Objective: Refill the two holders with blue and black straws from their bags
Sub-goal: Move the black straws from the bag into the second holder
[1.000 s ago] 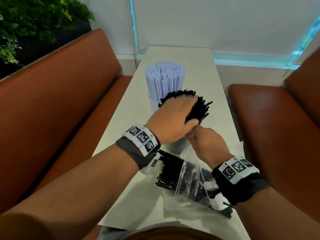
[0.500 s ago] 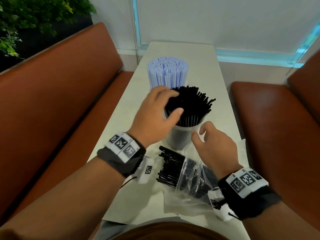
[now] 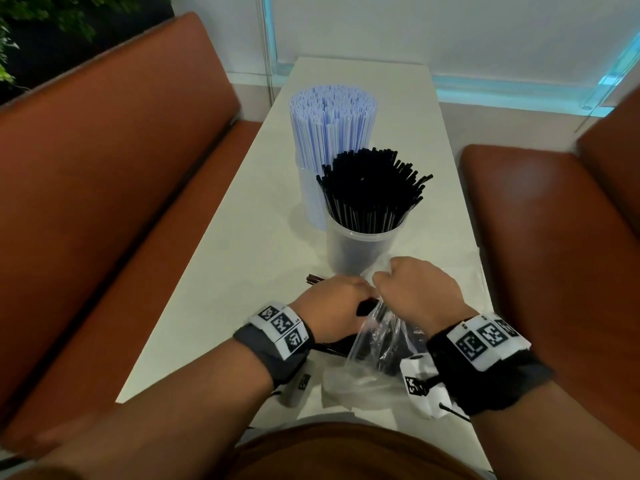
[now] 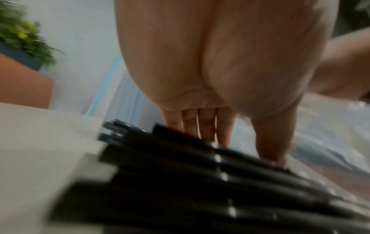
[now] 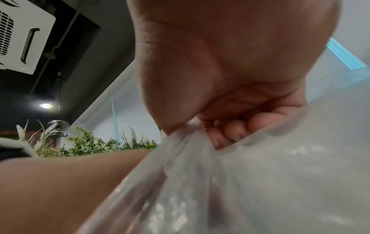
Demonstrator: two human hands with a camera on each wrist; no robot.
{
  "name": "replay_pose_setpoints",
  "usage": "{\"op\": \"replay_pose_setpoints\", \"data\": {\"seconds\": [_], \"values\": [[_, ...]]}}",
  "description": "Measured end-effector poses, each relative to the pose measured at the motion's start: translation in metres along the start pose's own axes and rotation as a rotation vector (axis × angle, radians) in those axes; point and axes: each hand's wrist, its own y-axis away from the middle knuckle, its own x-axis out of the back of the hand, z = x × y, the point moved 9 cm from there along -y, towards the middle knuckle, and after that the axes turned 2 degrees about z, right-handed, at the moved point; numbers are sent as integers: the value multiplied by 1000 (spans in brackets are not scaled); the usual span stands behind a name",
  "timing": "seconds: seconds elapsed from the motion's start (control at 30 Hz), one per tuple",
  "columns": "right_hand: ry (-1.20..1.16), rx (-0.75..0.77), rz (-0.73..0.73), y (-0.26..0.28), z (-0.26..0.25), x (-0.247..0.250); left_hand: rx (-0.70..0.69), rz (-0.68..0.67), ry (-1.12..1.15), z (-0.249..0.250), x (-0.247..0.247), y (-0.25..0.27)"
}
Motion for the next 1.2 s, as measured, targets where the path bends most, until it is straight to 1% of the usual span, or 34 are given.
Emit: {"op": "replay_pose_setpoints", "data": {"seconds": [0.1,0.2,0.27,0.43,0.53,0.7,0.87,0.93,1.03,1.07,1.1,1.13,1.2], "values": [[-22,35,30,3,0,4,-49,-144,-155,15,-19,-17],[-18,53,20,5,1,4,-52,-191,-284,20,-27,-25],[-31,49,19,4,4,5,-56,-201,-311,22,-29,-28],[-35,32,45,0,12,6,-69,-133,-344,21,-16,-31],[-51,21,57,-2,15,4,-51,-48,-358,8,-2,-25],[-114,34,114,-2,14,8,-42,0,-412,-15,14,-6],[-197,34,184,3,18,15,48,1,-423,-51,27,21],[-229,42,202,3,19,17,105,4,-417,-70,36,36],[-202,35,188,3,21,16,209,28,-379,-98,52,59],[-193,40,209,4,20,17,236,48,-366,-104,57,65],[-224,63,268,8,17,23,252,76,-352,-108,61,70],[-316,114,366,14,12,33,254,107,-331,-107,65,73],[-598,306,578,34,-4,57,221,164,-284,-96,70,75]]}}
